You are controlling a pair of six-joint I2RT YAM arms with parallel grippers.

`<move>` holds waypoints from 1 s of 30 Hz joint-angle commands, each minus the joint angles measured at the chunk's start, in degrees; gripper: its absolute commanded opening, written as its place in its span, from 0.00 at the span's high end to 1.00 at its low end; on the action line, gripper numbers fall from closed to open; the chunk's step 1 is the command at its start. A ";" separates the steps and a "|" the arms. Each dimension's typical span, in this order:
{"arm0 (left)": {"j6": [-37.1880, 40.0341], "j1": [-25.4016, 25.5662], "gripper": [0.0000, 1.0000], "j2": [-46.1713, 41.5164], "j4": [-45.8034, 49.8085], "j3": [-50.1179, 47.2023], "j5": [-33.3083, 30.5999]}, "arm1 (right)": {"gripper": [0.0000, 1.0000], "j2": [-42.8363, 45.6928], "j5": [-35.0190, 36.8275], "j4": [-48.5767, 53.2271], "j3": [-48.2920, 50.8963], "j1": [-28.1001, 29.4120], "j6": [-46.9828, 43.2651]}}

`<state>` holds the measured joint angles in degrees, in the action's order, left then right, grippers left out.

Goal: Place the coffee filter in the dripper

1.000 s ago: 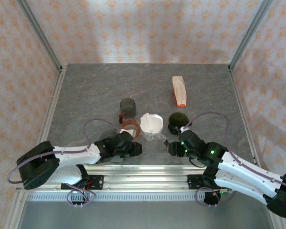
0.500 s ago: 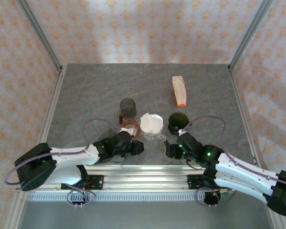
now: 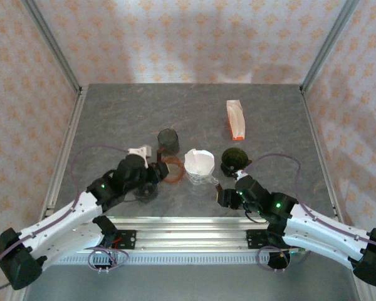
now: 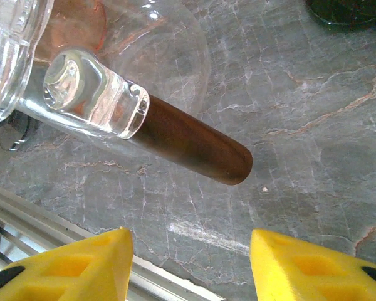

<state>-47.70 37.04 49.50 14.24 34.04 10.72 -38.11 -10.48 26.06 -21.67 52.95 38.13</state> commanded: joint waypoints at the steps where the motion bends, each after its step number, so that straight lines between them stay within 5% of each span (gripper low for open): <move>1: 8.31 -4.93 0.62 5.44 4.68 3.41 5.25 | 0.47 1.05 1.95 0.51 0.96 0.40 0.98; 5: 13.95 -7.89 0.50 12.16 5.79 8.13 4.93 | 0.45 2.78 2.19 1.82 0.99 0.40 1.16; 11: 20.13 -8.56 0.49 18.13 10.30 11.76 2.18 | 0.43 5.75 2.83 3.99 1.50 0.40 1.47; 30: 21.12 -8.30 0.39 25.19 2.86 11.85 -4.20 | 0.41 4.80 2.54 2.24 2.07 0.40 1.05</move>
<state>-27.29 28.75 73.63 19.62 44.23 8.49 -33.58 -9.87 28.21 -19.59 52.97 38.98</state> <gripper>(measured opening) 0.613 0.587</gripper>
